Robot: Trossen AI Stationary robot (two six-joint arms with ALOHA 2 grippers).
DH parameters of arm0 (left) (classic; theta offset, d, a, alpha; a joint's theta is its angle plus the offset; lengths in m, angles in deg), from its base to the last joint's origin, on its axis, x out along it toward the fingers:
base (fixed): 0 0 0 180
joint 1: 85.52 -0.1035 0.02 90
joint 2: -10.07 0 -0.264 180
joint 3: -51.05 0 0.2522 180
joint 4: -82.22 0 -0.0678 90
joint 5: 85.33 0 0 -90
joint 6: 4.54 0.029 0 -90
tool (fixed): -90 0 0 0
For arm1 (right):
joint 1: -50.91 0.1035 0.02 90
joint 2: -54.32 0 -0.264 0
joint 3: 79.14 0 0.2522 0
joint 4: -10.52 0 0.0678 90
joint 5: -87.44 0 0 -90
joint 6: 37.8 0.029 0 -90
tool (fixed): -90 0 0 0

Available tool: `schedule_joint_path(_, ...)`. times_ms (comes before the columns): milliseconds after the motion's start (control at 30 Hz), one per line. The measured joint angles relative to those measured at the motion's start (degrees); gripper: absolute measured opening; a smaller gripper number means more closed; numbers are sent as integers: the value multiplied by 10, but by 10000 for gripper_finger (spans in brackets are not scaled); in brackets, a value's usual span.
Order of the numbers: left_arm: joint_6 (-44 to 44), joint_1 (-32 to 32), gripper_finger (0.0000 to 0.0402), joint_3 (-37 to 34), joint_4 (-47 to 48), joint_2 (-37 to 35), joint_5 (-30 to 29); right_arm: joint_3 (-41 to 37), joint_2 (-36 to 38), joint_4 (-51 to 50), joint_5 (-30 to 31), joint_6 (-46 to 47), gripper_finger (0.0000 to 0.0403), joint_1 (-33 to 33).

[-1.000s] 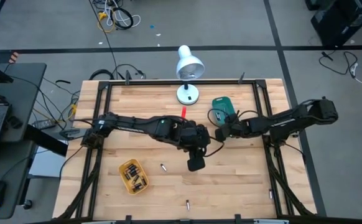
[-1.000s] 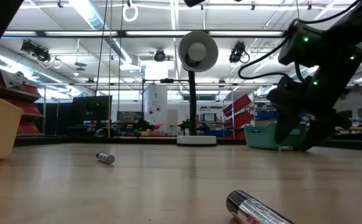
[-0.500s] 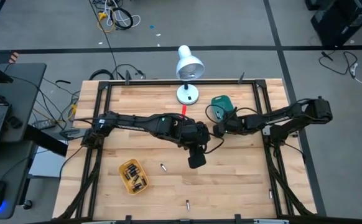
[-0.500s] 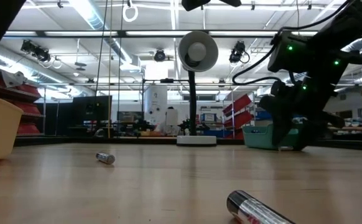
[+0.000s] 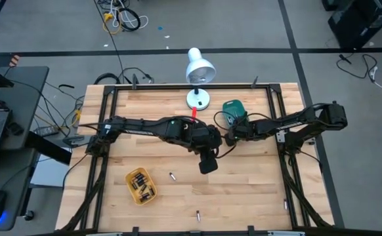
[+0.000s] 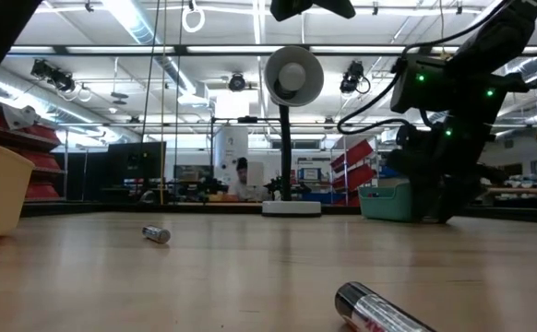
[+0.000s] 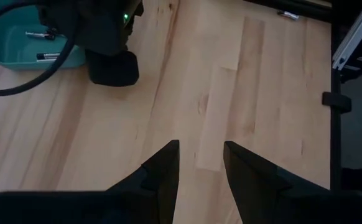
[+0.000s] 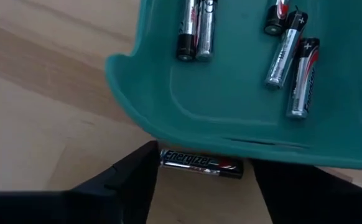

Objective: Sort batteries
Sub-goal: Put the silver battery into the green bin

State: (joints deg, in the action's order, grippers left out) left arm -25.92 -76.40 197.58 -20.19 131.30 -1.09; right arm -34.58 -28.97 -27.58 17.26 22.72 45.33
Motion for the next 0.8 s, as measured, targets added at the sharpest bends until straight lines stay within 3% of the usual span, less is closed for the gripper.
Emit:
schedule_joint_path(467,3,-1,142,0,2,0,-6,1,10,-23,-15,-7,218,7)
schedule_joint_path(800,15,-1,142,0,2,0,-9,56,84,-98,-86,-46,189,22)
